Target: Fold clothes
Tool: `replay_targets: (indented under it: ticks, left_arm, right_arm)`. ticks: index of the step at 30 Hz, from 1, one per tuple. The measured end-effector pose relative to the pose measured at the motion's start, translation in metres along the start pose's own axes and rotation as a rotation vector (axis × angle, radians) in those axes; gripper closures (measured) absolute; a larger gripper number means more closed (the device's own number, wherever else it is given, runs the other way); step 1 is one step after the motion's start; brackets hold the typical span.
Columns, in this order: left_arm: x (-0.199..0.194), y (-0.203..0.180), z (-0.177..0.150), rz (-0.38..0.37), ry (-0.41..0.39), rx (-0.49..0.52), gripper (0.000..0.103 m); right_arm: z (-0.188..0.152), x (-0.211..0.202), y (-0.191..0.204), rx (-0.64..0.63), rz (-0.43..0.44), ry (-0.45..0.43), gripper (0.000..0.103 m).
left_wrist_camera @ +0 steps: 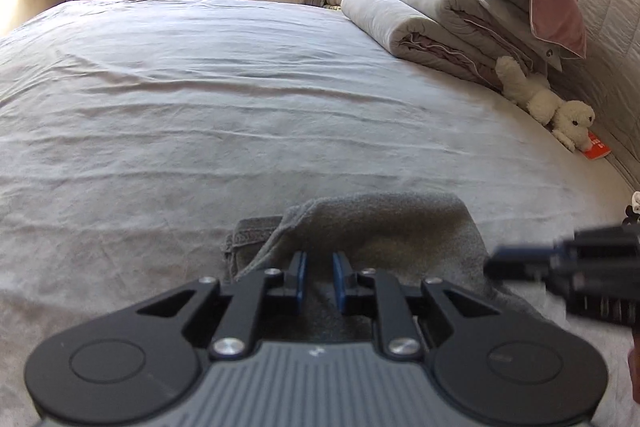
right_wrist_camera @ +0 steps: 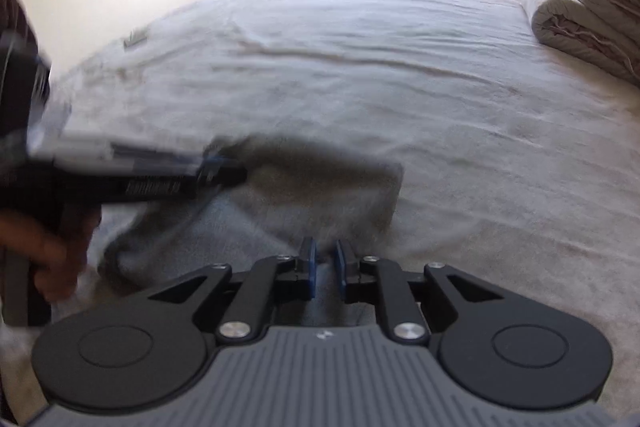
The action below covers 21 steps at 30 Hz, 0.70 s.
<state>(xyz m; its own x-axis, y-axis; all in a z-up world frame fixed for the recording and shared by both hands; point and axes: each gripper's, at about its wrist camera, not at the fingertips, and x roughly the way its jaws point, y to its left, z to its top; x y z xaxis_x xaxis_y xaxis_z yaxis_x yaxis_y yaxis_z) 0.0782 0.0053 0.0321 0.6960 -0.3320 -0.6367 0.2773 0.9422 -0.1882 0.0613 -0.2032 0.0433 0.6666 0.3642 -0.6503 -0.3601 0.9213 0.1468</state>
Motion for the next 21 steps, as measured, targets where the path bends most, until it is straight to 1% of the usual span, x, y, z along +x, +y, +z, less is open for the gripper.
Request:
replay_targets:
  ticks: [2,5,6,7,10,13,15,17,19,21]
  left_arm:
    - [0.0,0.0,-0.001,-0.001,0.004,-0.005,0.087]
    - [-0.001,0.001,-0.002,-0.005,0.009,-0.009,0.087]
    - [-0.001,0.001,-0.002,-0.007,0.01,-0.008,0.087]
    - [0.0,0.002,-0.003,-0.009,0.012,-0.006,0.087]
    - [0.001,0.0,-0.003,-0.008,0.015,0.0,0.087]
    - [0.001,0.001,-0.002,-0.008,0.022,-0.005,0.087]
    - [0.0,0.003,-0.001,-0.014,0.026,-0.016,0.087]
    - [0.0,0.004,-0.001,-0.019,0.03,-0.025,0.087]
    - [0.0,0.004,-0.001,-0.018,0.032,-0.028,0.087]
    - [0.001,0.003,-0.001,-0.014,0.032,-0.025,0.087]
  right_arm:
    - [0.009,0.005,-0.007,0.018,-0.015,-0.05,0.087]
    - [0.019,0.022,-0.011,-0.004,-0.041,-0.1,0.087]
    - [0.022,0.029,-0.015,0.008,-0.042,-0.103,0.087]
    - [0.023,0.037,-0.019,0.022,-0.039,-0.1,0.084]
    - [0.017,0.058,-0.028,0.047,-0.026,-0.035,0.086]
    - [0.019,0.048,-0.023,0.026,-0.038,-0.032,0.086]
    - [0.02,0.04,-0.019,0.015,-0.039,-0.03,0.083]
    - [0.021,0.02,-0.014,0.016,-0.005,-0.024,0.083]
    - [0.014,0.003,-0.009,0.019,0.033,0.002,0.083]
    - [0.004,-0.007,-0.003,0.005,0.043,0.032,0.083]
